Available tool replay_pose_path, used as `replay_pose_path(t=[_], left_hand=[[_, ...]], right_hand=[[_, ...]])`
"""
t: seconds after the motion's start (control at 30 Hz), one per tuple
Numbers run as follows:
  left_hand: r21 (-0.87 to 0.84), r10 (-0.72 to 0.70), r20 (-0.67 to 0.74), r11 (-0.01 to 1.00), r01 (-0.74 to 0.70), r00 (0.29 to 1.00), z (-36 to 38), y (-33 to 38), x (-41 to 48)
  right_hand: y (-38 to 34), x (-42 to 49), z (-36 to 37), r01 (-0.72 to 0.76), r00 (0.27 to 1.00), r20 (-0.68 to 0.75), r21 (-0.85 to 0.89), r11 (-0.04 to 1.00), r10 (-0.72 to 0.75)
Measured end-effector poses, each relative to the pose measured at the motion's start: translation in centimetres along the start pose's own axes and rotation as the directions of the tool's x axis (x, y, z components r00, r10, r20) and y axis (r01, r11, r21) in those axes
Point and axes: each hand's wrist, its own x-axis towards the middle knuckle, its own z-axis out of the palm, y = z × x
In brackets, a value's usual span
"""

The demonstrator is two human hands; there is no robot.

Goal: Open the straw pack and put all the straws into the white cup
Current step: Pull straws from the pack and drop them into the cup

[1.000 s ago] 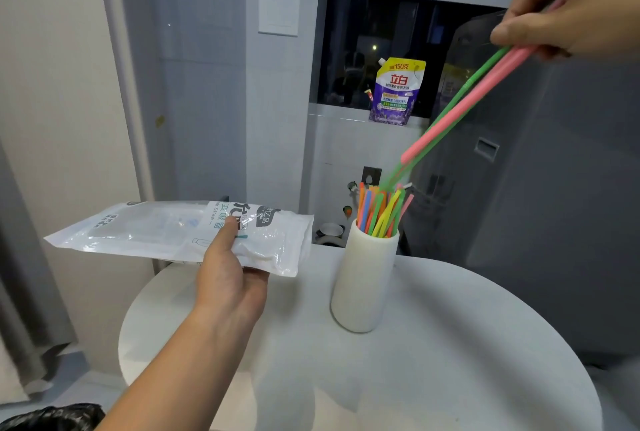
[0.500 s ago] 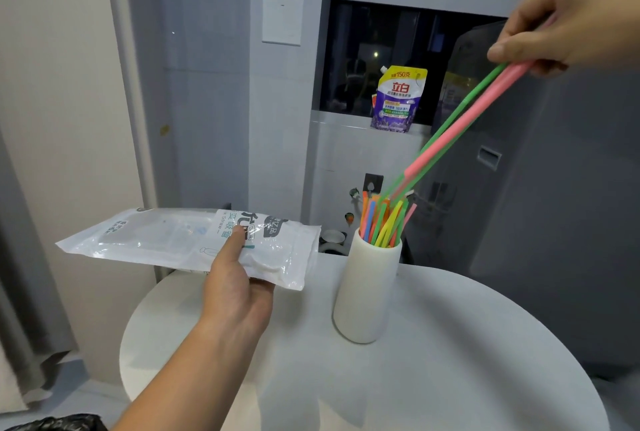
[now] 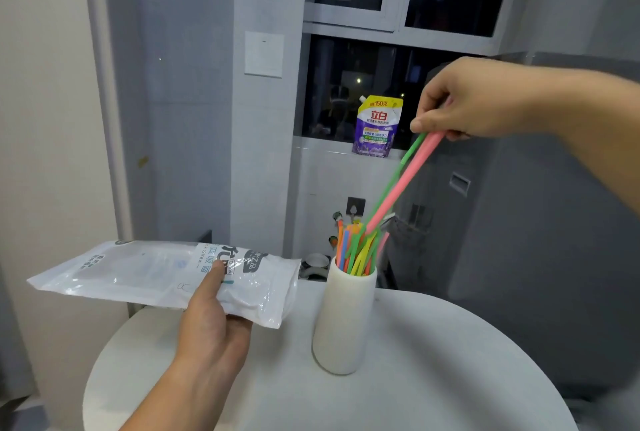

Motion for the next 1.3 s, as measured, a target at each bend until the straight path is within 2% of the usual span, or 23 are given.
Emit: replay_pose_path(t=[0.4,0.63,0.87,1.03,1.2,1.3], left_hand=[[0.004,-0.017,0.001,1.0,0.017,1.0,-0.3,-0.5,0.3],[0.011,-0.016,0.009,1.0,0.016,1.0,-0.4,-0.4,0.3],[0.01,-0.015,0.019,1.0,0.015,1.0,-0.4,-0.5,0.2],[0.009,-0.007,0.02,1.0,0.007,1.0,-0.4,-0.3,0.2],[0.016,-0.011,0.019,1.0,0.01,1.0,-0.2,-0.4,0.0],[0.018,-0.016,0.012,1.0,0.016,1.0,-0.2,-0.3,-0.1]], right_hand=[[-1.0,1.5,2.5,0.076,0.995,0.067,-0.108,0.991,-0.069],[-1.1,2.0,1.7,0.11,0.994,0.036,-0.147,0.983,-0.105],[-1.4,2.0,2.9,0.122,0.991,0.075,-0.152,0.981,-0.112],[-1.5,2.3,1.8,0.135,0.99,-0.024,-0.154,0.979,-0.14],[-1.7,2.4,2.5,0.138,0.99,0.049,-0.117,0.983,-0.133],[-1.8,2.4,1.9,0.127,0.992,0.031,-0.144,0.981,-0.124]])
